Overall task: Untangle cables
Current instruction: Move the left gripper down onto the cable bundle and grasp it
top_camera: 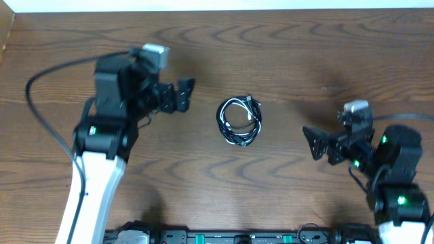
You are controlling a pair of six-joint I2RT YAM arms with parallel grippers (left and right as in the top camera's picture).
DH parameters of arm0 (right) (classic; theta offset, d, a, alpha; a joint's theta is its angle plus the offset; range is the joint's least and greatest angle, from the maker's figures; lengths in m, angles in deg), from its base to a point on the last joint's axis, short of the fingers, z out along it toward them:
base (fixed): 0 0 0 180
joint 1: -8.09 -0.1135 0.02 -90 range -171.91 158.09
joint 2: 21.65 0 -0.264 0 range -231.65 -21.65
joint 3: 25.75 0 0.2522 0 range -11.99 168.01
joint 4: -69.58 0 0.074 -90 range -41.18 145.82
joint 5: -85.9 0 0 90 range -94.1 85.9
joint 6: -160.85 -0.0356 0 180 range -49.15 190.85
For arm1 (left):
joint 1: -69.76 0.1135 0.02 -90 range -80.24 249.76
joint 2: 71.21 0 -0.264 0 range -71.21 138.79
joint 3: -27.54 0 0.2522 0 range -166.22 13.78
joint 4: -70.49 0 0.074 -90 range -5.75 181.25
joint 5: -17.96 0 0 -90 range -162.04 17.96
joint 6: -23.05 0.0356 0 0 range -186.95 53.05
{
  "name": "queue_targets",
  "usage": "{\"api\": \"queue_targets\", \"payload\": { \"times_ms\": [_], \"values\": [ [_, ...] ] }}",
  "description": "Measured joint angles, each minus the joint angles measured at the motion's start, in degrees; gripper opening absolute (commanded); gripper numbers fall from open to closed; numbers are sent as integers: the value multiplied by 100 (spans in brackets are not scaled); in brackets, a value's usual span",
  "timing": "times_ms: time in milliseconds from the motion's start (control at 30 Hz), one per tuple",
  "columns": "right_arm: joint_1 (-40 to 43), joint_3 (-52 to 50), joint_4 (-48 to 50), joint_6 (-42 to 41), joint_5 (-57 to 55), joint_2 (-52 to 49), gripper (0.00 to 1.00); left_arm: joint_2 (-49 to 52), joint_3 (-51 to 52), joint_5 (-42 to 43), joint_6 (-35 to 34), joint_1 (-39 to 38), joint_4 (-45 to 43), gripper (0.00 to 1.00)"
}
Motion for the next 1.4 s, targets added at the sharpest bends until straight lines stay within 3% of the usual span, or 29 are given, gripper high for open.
{"api": "queue_targets", "payload": {
  "times_ms": [200, 433, 667, 800, 1000, 1200, 1400],
  "values": [
    [0, 1152, -796, 57, 221, -1193, 99, 1075, -1443, 72, 321, -487, 1095, 98],
    [0, 1370, -826, 61, 446, -1956, 99, 1751, -1515, 61, 402, -531, 1318, 98],
    [0, 1370, -896, 63, 1045, -2234, 98, 2282, -1515, 625, 396, -555, 1084, 100],
    [0, 1370, -1025, 81, 1145, -2269, 90, 2811, -1515, 776, 367, -684, 960, 82],
    [0, 1370, -1073, 101, 1158, -2269, 88, 3467, -1510, 835, 350, -914, 1019, 82],
    [0, 1370, -1093, 101, 1158, -2269, 86, 3547, -1508, 459, 321, -922, 671, 69],
    [0, 1370, -1104, 98, 1119, -2269, 86, 4221, -1508, 109, 302, -933, 240, 65]
  ]
}}
